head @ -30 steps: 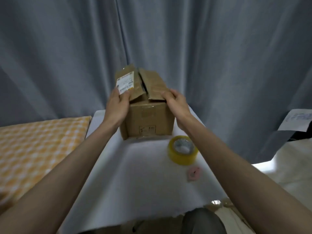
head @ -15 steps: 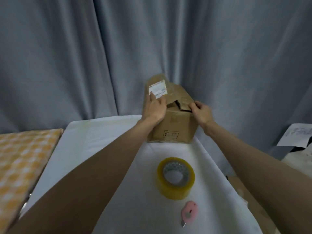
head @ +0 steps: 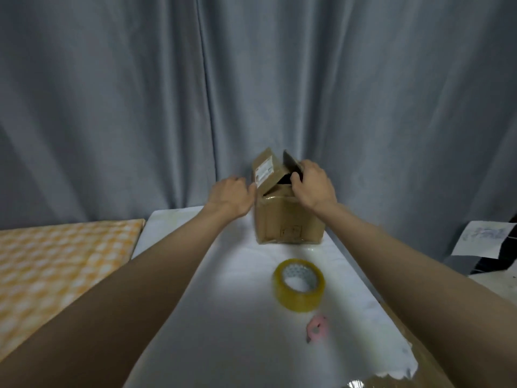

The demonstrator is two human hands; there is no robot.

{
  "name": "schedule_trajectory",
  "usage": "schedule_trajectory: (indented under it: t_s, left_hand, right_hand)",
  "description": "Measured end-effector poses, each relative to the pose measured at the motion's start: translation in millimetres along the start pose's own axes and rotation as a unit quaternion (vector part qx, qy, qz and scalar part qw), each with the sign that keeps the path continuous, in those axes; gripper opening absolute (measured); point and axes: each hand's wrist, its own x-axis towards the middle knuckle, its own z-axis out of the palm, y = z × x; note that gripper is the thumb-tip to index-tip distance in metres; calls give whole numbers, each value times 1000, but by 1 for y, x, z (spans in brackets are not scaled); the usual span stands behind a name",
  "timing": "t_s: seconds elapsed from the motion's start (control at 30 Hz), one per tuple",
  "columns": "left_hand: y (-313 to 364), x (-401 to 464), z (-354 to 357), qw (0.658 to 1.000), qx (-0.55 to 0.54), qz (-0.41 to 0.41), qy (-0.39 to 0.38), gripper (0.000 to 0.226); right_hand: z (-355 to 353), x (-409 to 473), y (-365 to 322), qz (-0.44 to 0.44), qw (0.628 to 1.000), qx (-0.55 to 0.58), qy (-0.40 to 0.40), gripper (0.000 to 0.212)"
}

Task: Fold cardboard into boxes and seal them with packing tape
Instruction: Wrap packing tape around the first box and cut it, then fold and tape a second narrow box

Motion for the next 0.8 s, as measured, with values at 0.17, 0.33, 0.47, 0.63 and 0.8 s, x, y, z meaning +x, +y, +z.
schedule_trajectory:
  t_s: [0.17,0.33,0.47,0.63,0.8]
  left_hand:
    - [-52,-70,-37,999,40,-17,3,49]
    - [-118,-142,-76,995,69,-68,10,48]
    - [-160,-200,-115,990,77,-118,7,48]
    - [-211,-260,-173,979,95,-169,58,44]
    - [-257,-310,-220,959,135,-233,89,39]
  right_hand:
    - [-11,-56,-53,-45,999,-13,-16,43]
    - [6,-104,-107,-68,993,-20,-92,33]
    - [31,-139,-161,-102,984,-2,-146,36]
    - [60,-175,-235,-159,966,23,-203,34]
    - [79,-204,-299,-187,950,94,-234,32]
